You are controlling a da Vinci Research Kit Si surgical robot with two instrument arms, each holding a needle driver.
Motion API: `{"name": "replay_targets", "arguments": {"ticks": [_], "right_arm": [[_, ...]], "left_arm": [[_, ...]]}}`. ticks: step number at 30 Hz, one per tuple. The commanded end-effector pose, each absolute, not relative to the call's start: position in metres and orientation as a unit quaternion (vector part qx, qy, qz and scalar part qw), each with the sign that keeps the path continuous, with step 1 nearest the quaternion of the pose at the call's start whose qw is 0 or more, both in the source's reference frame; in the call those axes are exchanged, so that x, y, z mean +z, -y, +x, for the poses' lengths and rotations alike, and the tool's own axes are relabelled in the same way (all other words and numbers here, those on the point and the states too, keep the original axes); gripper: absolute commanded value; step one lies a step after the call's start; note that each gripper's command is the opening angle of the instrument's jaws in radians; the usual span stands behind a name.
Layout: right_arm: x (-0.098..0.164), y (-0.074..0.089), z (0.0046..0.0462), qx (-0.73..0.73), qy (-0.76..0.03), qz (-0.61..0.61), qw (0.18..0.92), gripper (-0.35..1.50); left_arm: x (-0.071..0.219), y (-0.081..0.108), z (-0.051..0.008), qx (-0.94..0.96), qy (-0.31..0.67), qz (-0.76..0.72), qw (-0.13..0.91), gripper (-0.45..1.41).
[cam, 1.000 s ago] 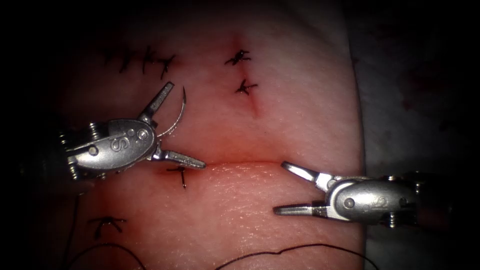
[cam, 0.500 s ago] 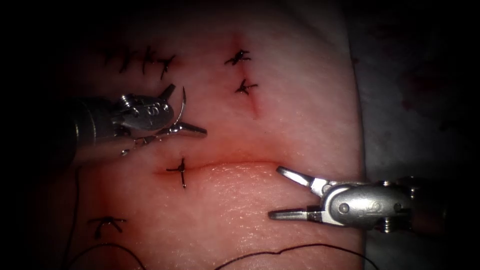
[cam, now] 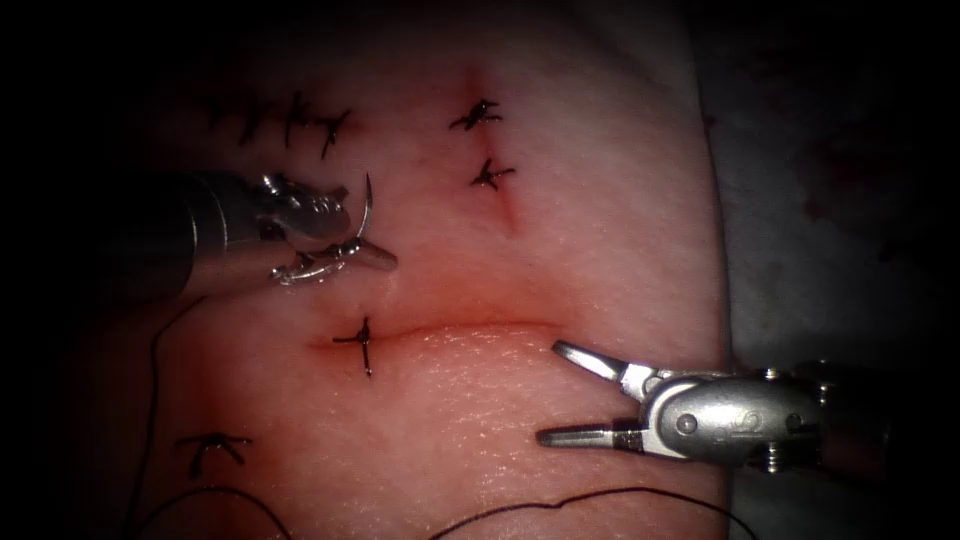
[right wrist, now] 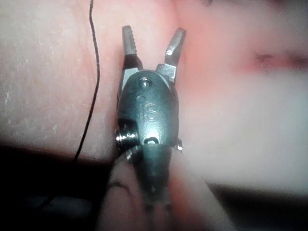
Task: Wound Closure
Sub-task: Pick up the needle with the left gripper, then hand the needle to the right gripper.
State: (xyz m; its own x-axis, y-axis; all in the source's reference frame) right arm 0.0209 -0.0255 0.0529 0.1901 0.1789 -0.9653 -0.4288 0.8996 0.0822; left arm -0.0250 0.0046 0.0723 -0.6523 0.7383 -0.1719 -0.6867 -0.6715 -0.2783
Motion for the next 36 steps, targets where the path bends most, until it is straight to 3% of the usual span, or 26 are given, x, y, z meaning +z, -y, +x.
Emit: {"name": "replay_targets", "arguments": {"ticks": [1, 4, 10, 17, 22, 30, 34, 36], "right_arm": [[0.053, 0.025, 0.0217, 0.198, -0.606, -0.104, 0.764, 1.42], [0.053, 0.025, 0.0217, 0.198, -0.606, -0.104, 0.764, 1.42], [0.053, 0.025, 0.0218, 0.199, -0.605, -0.104, 0.764, 1.42], [0.053, 0.026, 0.0215, 0.197, -0.606, -0.104, 0.764, 1.42], [0.053, 0.026, 0.0209, 0.198, -0.605, -0.102, 0.764, 1.37], [0.052, 0.025, 0.0208, 0.249, -0.599, -0.094, 0.755, 1.37], [0.052, 0.025, 0.0208, 0.293, -0.602, -0.061, 0.741, 1.25], [0.052, 0.025, 0.0202, 0.333, -0.603, -0.022, 0.725, 1.22]], "left_arm": [[0.073, -0.005, -0.0256, 0.903, 0.096, -0.137, 0.396, 0.59], [0.074, -0.006, -0.0258, 0.901, 0.102, -0.14, 0.398, 0.37], [0.075, -0.008, -0.0276, 0.896, 0.109, -0.146, 0.404, -0.45], [0.075, -0.008, -0.028, 0.907, 0.12, -0.161, 0.369, -0.45], [0.073, -0.007, -0.0282, 0.943, 0.134, -0.203, 0.227, -0.45], [0.066, -0.005, -0.0311, 0.902, 0.145, -0.377, 0.151, -0.45], [0.062, -0.004, -0.0329, 0.85, 0.157, -0.501, 0.042, -0.45], [0.06, -0.003, -0.0334, 0.841, 0.117, -0.524, -0.062, -0.45]]}}
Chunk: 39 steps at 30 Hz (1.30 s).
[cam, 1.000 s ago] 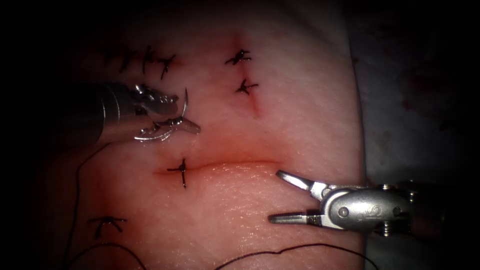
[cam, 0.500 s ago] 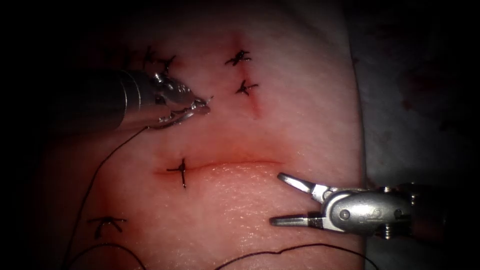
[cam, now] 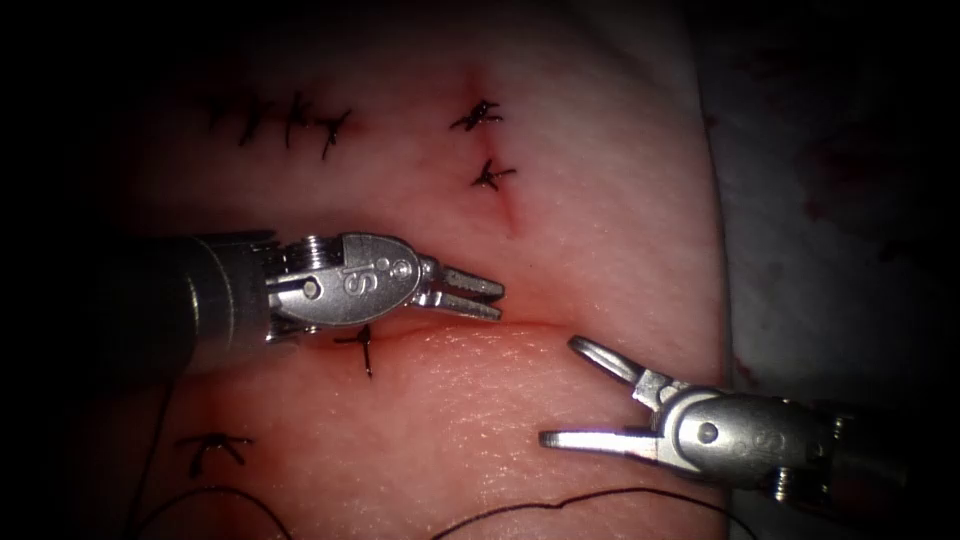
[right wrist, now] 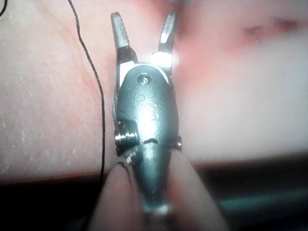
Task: Wound Closure
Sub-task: Hand the needle to the right gripper.
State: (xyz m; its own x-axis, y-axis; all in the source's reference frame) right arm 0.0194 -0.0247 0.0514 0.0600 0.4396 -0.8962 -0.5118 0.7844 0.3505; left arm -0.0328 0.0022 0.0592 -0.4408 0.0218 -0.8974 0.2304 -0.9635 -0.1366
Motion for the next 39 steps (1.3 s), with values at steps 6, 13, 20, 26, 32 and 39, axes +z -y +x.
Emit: {"name": "replay_targets", "arguments": {"ticks": [6, 13, 20, 26, 32, 39], "right_arm": [[0.051, 0.023, 0.0182, 0.353, -0.565, 0.033, 0.745, 0.93], [0.049, 0.017, 0.0192, 0.445, -0.493, 0.128, 0.736, 0.9], [0.05, 0.015, 0.0247, 0.446, -0.461, 0.22, 0.735, 0.91], [0.049, 0.015, 0.0294, 0.422, -0.449, 0.253, 0.745, 0.98], [0.049, 0.015, 0.0315, 0.403, -0.429, 0.272, 0.761, 0.97], [0.049, 0.016, 0.0329, 0.385, -0.421, 0.28, 0.772, 0.97]], "left_arm": [[0.057, 0.0, -0.0335, -0.871, -0.006, 0.435, 0.228, -0.45], [0.056, 0.003, -0.0318, -0.87, 0.111, 0.305, 0.371, -0.45], [0.055, 0.005, -0.0311, -0.854, 0.17, 0.253, 0.421, -0.45], [0.055, 0.005, -0.0316, -0.847, 0.179, 0.23, 0.444, -0.45], [0.055, 0.005, -0.0318, -0.845, 0.185, 0.218, 0.452, -0.45], [0.055, 0.005, -0.032, -0.843, 0.186, 0.217, 0.455, -0.45]]}}
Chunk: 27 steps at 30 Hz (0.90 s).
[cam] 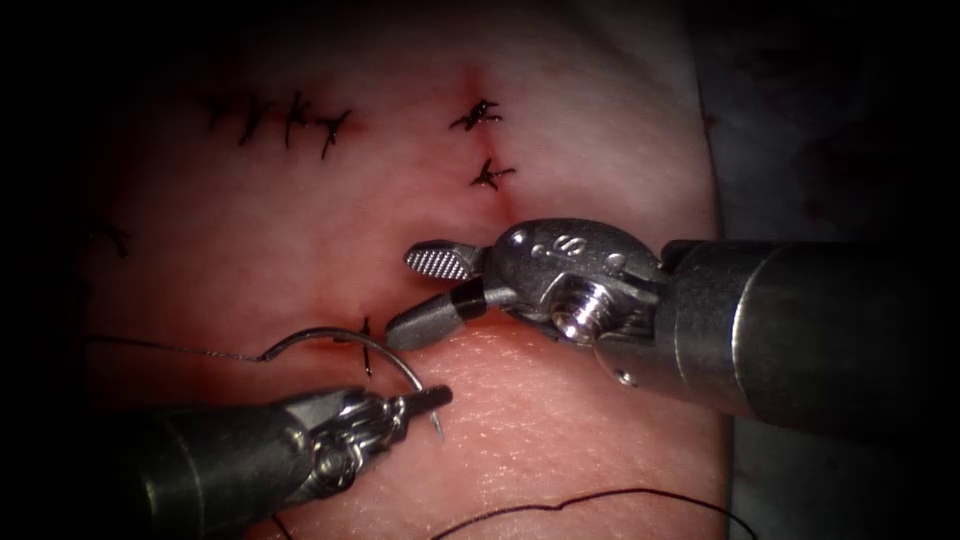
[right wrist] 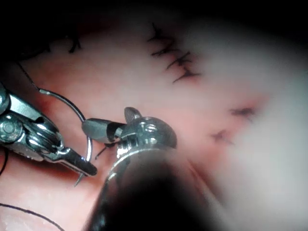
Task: Wound Closure
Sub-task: Hand the needle to the right gripper.
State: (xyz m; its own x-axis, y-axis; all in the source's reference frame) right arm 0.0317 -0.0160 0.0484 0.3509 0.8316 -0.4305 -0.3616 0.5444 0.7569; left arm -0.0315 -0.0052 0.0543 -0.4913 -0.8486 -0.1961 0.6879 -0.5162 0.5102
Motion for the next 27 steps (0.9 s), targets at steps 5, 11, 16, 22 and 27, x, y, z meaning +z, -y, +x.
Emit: {"name": "replay_targets", "arguments": {"ticks": [5, 11, 16, 22, 27], "right_arm": [[0.0492, 0.0164, 0.0341, 0.379, -0.427, 0.276, 0.773, 0.97], [0.0497, 0.0169, 0.0358, 0.368, -0.433, 0.266, 0.779, 0.91], [0.0495, 0.0169, 0.0367, 0.358, -0.436, 0.259, 0.784, 0.88], [0.0489, 0.0172, 0.0376, 0.333, -0.422, 0.268, 0.799, 0.09], [0.0494, 0.0173, 0.0376, 0.313, -0.393, 0.291, 0.814, -0.35]], "left_arm": [[0.0549, 0.005, -0.0324, -0.842, 0.189, 0.217, 0.456, -0.45], [0.0546, 0.0051, -0.0325, -0.842, 0.191, 0.215, 0.456, -0.45], [0.0547, 0.005, -0.0325, -0.843, 0.19, 0.214, 0.455, -0.45], [0.055, 0.0049, -0.0325, -0.845, 0.189, 0.211, 0.454, -0.45], [0.0549, 0.005, -0.0324, -0.844, 0.19, 0.21, 0.456, -0.45]]}}
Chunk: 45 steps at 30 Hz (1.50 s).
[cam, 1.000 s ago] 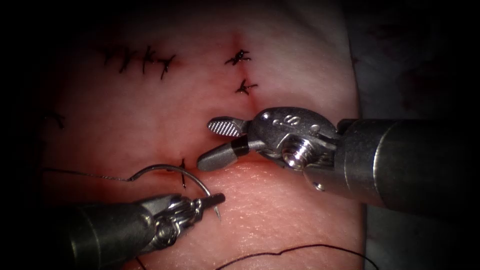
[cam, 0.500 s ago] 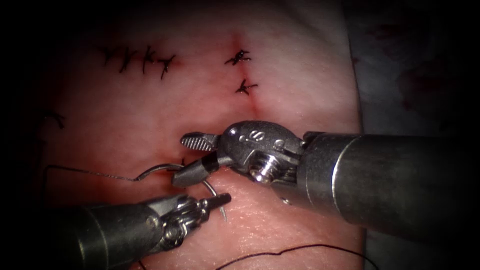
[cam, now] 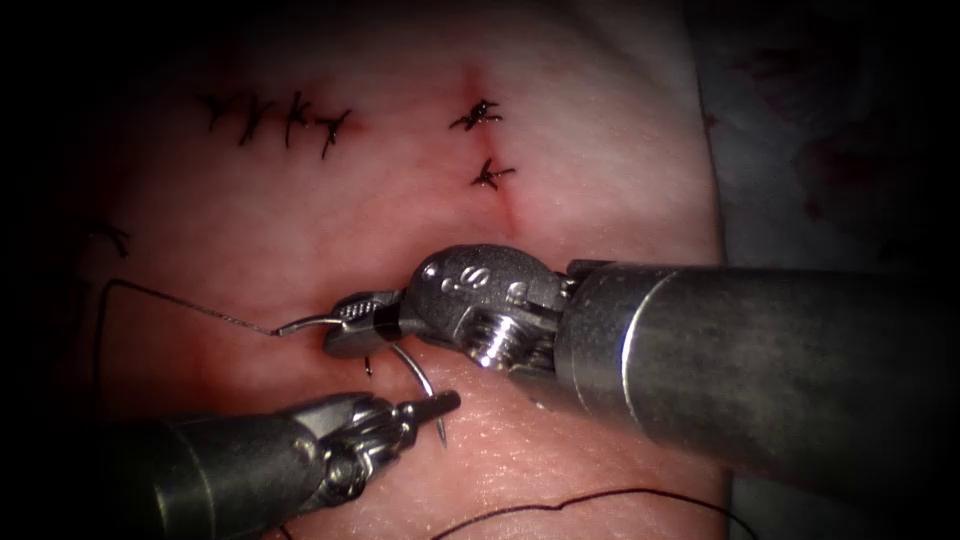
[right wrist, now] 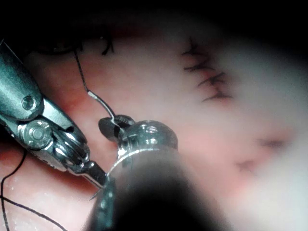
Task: Wound Closure
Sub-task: Hand the needle to the right gripper, then pass the needle back to the left to adjust grip.
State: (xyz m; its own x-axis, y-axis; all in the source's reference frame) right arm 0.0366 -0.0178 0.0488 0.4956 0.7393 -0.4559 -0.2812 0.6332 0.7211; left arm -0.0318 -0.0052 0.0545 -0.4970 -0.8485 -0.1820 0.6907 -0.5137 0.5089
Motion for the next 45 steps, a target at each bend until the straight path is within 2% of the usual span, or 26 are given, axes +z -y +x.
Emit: {"name": "replay_targets", "arguments": {"ticks": [1, 4, 5, 7, 9, 10, 12, 13, 15, 18, 22, 27, 29, 30, 34, 36, 38, 45], "right_arm": [[0.05, 0.017, 0.0377, 0.31, -0.393, 0.29, 0.816, -0.35], [0.05, 0.018, 0.0379, 0.305, -0.389, 0.289, 0.82, -0.35], [0.05, 0.018, 0.0379, 0.304, -0.387, 0.291, 0.82, -0.35], [0.05, 0.017, 0.0378, 0.305, -0.387, 0.291, 0.82, -0.35], [0.05, 0.017, 0.0374, 0.309, -0.396, 0.288, 0.816, -0.35], [0.05, 0.017, 0.0371, 0.313, -0.404, 0.283, 0.812, -0.35], [0.05, 0.016, 0.0365, 0.32, -0.424, 0.272, 0.802, -0.35], [0.05, 0.016, 0.0359, 0.325, -0.438, 0.264, 0.795, -0.35], [0.051, 0.015, 0.035, 0.337, -0.458, 0.255, 0.782, -0.35], [0.051, 0.014, 0.0333, 0.364, -0.489, 0.244, 0.755, -0.35], [0.052, 0.014, 0.0308, 0.475, -0.494, 0.237, 0.689, -0.35], [0.052, 0.013, 0.0282, 0.493, -0.528, 0.227, 0.653, -0.35], [0.052, 0.013, 0.0272, 0.491, -0.53, 0.234, 0.65, -0.35], [0.052, 0.013, 0.0269, 0.49, -0.533, 0.236, 0.648, -0.35], [0.052, 0.013, 0.0255, 0.481, -0.565, 0.239, 0.626, -0.35], [0.052, 0.013, 0.0245, 0.485, -0.593, 0.247, 0.594, -0.35], [0.052, 0.013, 0.0242, 0.486, -0.604, 0.244, 0.583, -0.35], [0.052, 0.013, 0.024, 0.486, -0.61, 0.242, 0.577, -0.35]], "left_arm": [[0.055, 0.005, -0.0323, -0.844, 0.189, 0.209, 0.456, -0.45], [0.055, 0.005, -0.0322, -0.844, 0.189, 0.209, 0.456, -0.45], [0.055, 0.005, -0.0322, -0.844, 0.189, 0.209, 0.456, -0.35], [0.055, 0.005, -0.0321, -0.845, 0.188, 0.212, 0.454, 0.46], [0.055, 0.005, -0.0319, -0.857, 0.187, 0.244, 0.413, 0.86], [0.055, 0.005, -0.0318, -0.864, 0.195, 0.264, 0.381, 0.91], [0.055, 0.005, -0.0316, -0.866, 0.208, 0.281, 0.359, 0.86], [0.055, 0.005, -0.0314, -0.868, 0.207, 0.288, 0.347, 0.72], [0.055, 0.005, -0.0312, -0.871, 0.2, 0.306, 0.329, 0.64], [0.054, 0.005, -0.0305, -0.866, 0.2, 0.359, 0.284, 0.69], [0.052, 0.006, -0.0293, -0.865, 0.184, 0.414, 0.216, 0.69], [0.052, 0.006, -0.027, -0.859, 0.132, 0.492, 0.054, 0.69], [0.052, 0.006, -0.0262, -0.848, 0.096, 0.522, -0.016, 0.66], [0.052, 0.005, -0.0259, -0.842, 0.08, 0.533, -0.037, 0.56], [0.052, 0.004, -0.025, -0.796, -0.01, 0.586, -0.148, 0.57], [0.052, 0.002, -0.0249, -0.728, -0.1, 0.622, -0.271, 0.32], [0.052, 0.001, -0.0251, -0.698, -0.134, 0.628, -0.317, 0.47], [0.055, 0.001, -0.0265, -0.626, -0.229, 0.623, -0.41, 0.71]]}}
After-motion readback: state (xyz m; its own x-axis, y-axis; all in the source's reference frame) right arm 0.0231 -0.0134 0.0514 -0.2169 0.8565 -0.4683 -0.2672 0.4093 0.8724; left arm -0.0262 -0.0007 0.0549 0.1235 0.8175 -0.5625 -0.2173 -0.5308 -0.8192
